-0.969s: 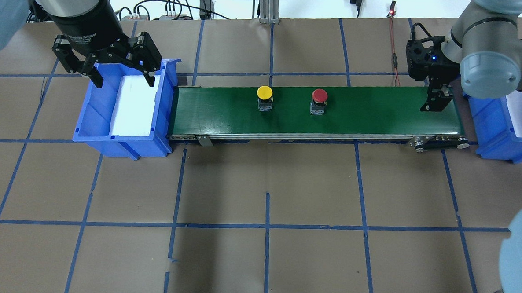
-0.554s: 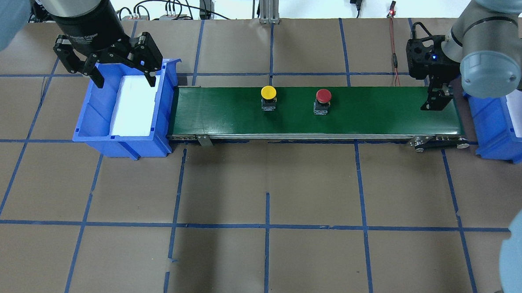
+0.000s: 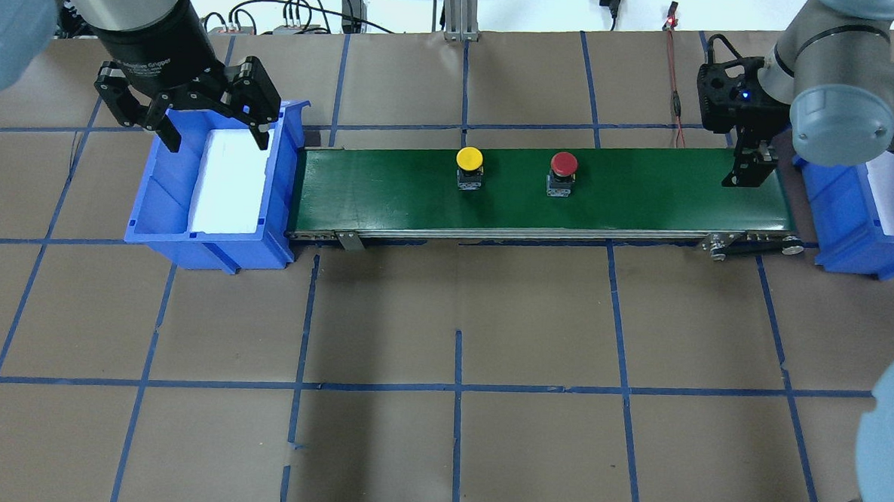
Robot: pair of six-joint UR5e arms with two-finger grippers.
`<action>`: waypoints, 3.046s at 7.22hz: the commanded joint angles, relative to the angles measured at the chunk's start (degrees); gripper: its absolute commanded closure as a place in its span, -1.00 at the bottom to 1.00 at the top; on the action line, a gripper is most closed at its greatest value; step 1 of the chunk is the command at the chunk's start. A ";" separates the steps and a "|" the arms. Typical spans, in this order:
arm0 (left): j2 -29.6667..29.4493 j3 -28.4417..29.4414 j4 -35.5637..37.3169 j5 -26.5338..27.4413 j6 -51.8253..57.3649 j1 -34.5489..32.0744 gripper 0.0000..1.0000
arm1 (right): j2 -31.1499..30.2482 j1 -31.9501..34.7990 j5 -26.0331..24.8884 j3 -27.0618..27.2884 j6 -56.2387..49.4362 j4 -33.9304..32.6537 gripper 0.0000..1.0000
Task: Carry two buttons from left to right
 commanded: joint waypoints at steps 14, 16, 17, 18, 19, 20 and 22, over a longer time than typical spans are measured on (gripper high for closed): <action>0.60 -0.13 0.07 -0.02 -0.02 -0.26 -1.00 | 0.79 -0.04 -0.20 -0.07 -1.91 -0.14 -0.93; 0.77 -0.22 0.07 -0.02 -0.02 -0.26 -1.00 | 0.36 -0.04 -0.20 -0.07 -1.47 -0.49 -0.94; 0.86 -0.30 -0.02 0.07 -0.02 -0.26 -1.00 | 0.62 -0.04 -0.20 -0.16 -1.64 -0.58 -0.95; 0.86 -0.30 -0.02 0.07 -0.02 -0.26 -1.00 | 0.71 -0.04 -0.11 -0.50 -1.65 -0.49 -0.95; 0.86 -0.30 -0.02 0.07 -0.02 -0.26 -1.00 | 0.18 -0.04 -0.20 -0.77 -1.56 -0.23 -0.95; 0.77 -0.30 -0.02 0.07 -0.02 -0.26 -1.00 | 0.79 -0.13 -0.20 -0.86 -1.91 -0.23 -0.95; 0.68 -0.30 -0.02 0.07 -0.02 -0.35 -1.00 | 1.14 -0.13 -0.20 -0.86 -2.08 -0.49 -0.95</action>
